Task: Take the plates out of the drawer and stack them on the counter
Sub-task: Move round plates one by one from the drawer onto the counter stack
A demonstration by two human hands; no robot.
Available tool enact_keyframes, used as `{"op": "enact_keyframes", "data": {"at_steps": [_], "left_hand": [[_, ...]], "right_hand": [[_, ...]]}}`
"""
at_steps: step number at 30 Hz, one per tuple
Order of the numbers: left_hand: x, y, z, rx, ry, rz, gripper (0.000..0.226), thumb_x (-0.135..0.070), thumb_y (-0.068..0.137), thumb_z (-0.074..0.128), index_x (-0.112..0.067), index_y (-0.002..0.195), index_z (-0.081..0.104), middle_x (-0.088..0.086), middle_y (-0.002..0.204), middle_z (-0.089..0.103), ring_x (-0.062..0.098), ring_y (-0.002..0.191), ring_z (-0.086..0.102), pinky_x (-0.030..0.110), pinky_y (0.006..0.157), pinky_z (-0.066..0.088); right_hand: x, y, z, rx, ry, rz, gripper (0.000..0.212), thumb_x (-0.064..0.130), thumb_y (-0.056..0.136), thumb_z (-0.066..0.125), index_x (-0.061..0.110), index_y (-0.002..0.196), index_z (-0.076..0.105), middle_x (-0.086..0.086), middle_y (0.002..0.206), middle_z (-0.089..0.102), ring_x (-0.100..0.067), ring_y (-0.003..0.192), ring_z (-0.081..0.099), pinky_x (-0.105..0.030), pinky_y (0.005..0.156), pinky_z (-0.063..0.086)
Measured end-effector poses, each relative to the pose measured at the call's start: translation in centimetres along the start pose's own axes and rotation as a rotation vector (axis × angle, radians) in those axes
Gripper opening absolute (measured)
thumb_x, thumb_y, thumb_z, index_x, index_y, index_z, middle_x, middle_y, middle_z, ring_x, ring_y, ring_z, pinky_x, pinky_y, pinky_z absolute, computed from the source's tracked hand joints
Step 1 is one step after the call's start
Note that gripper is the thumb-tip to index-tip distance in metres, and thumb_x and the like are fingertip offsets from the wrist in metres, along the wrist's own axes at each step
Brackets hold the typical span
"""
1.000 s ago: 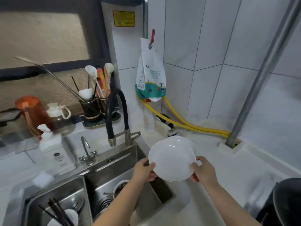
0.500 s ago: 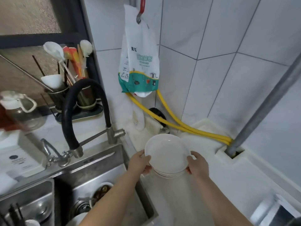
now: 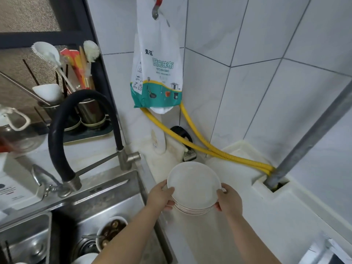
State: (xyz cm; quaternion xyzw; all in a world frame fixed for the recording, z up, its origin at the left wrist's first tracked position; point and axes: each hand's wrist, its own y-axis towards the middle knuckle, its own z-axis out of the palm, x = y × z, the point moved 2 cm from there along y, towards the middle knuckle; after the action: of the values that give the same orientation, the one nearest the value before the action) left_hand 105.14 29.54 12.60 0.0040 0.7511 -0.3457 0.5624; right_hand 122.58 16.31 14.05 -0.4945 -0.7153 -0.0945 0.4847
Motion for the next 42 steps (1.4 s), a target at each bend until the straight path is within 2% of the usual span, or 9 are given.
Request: {"op": "enact_keyframes", "data": {"at_steps": [13,18,21,23,24,26,29,35,42], "left_hand": [[0.4,0.4,0.0,0.021,-0.01,0.026,0.048,-0.022,0.092,0.058,-0.027,0.138,0.046,0.014,0.089,0.068,0.026,0.056,0.063,0.027,0.045,0.051],[0.6,-0.1,0.2,0.008,0.172,0.107,0.043,-0.034,0.094,0.05,-0.028,0.136,0.041,0.004,0.083,0.065,0.021,0.06,0.063,0.027,0.05,0.051],[1.0,-0.9,0.1,0.009,0.234,0.112,0.042,-0.038,0.095,0.047,-0.021,0.133,0.042,0.001,0.083,0.061,0.018,0.06,0.059,0.028,0.056,0.051],[1.2,-1.6,-0.4,0.009,0.282,0.105,0.046,-0.039,0.095,0.046,-0.019,0.136,0.04,0.004,0.099,0.063,0.016,0.067,0.059,0.022,0.054,0.05],[1.3,-1.8,-0.7,0.003,0.324,0.107,0.048,-0.039,0.095,0.046,-0.018,0.137,0.04,0.007,0.112,0.063,0.018,0.076,0.062,0.02,0.056,0.051],[1.5,-2.4,-1.7,-0.008,0.444,0.136,0.049,-0.039,0.095,0.046,-0.018,0.139,0.041,0.009,0.13,0.058,0.024,0.102,0.063,0.031,0.082,0.055],[2.0,-3.9,-3.6,-0.031,0.621,0.176,0.051,-0.041,0.094,0.046,-0.021,0.14,0.04,0.007,0.139,0.052,0.024,0.123,0.053,0.036,0.106,0.042],[4.2,-9.2,-7.7,-0.022,0.863,0.307,0.032,-0.039,0.091,0.049,-0.018,0.109,0.064,0.004,0.112,0.067,0.022,0.105,0.061,0.031,0.085,0.047],[11.2,-17.9,-13.6,-0.051,1.04,0.253,0.04,-0.051,0.087,0.043,-0.018,0.095,0.066,0.005,0.104,0.069,0.026,0.099,0.063,0.032,0.079,0.048]], "right_hand": [[-0.6,0.2,0.4,-0.022,-0.014,-0.049,0.032,0.012,0.087,0.049,0.018,0.117,0.061,-0.006,0.057,0.064,-0.017,0.041,0.058,-0.02,0.04,0.043],[-0.8,-0.1,0.7,-0.001,-0.1,-0.073,0.037,0.014,0.09,0.044,0.016,0.126,0.054,-0.018,0.088,0.071,-0.035,0.079,0.067,-0.044,0.075,0.057],[-0.7,-0.5,0.9,0.028,-0.166,-0.098,0.035,0.016,0.089,0.045,0.013,0.123,0.052,-0.015,0.083,0.07,-0.034,0.078,0.067,-0.043,0.073,0.057],[-0.6,-1.0,1.0,0.033,-0.201,-0.097,0.031,0.017,0.09,0.046,0.009,0.119,0.053,-0.013,0.082,0.07,-0.032,0.076,0.066,-0.04,0.072,0.056],[-0.5,-1.2,1.0,0.032,-0.22,-0.085,0.031,0.017,0.09,0.045,0.008,0.118,0.054,-0.014,0.088,0.07,-0.032,0.08,0.066,-0.039,0.074,0.054],[-0.4,-1.9,1.1,0.028,-0.261,-0.052,0.03,0.016,0.09,0.044,0.004,0.116,0.054,-0.016,0.104,0.066,-0.033,0.093,0.061,-0.039,0.08,0.05],[-0.1,-3.8,1.3,0.01,-0.316,-0.022,0.027,0.016,0.091,0.044,0.004,0.112,0.054,-0.016,0.114,0.059,-0.031,0.102,0.056,-0.036,0.079,0.041],[-0.7,-11.1,3.6,0.07,-0.547,-0.163,0.034,0.028,0.093,0.04,0.014,0.123,0.05,-0.01,0.124,0.057,-0.028,0.118,0.054,-0.038,0.095,0.045],[-3.7,-22.4,8.6,0.159,-0.771,-0.387,0.038,0.037,0.097,0.038,0.022,0.13,0.047,-0.001,0.128,0.056,-0.02,0.12,0.053,-0.034,0.097,0.043]]}}
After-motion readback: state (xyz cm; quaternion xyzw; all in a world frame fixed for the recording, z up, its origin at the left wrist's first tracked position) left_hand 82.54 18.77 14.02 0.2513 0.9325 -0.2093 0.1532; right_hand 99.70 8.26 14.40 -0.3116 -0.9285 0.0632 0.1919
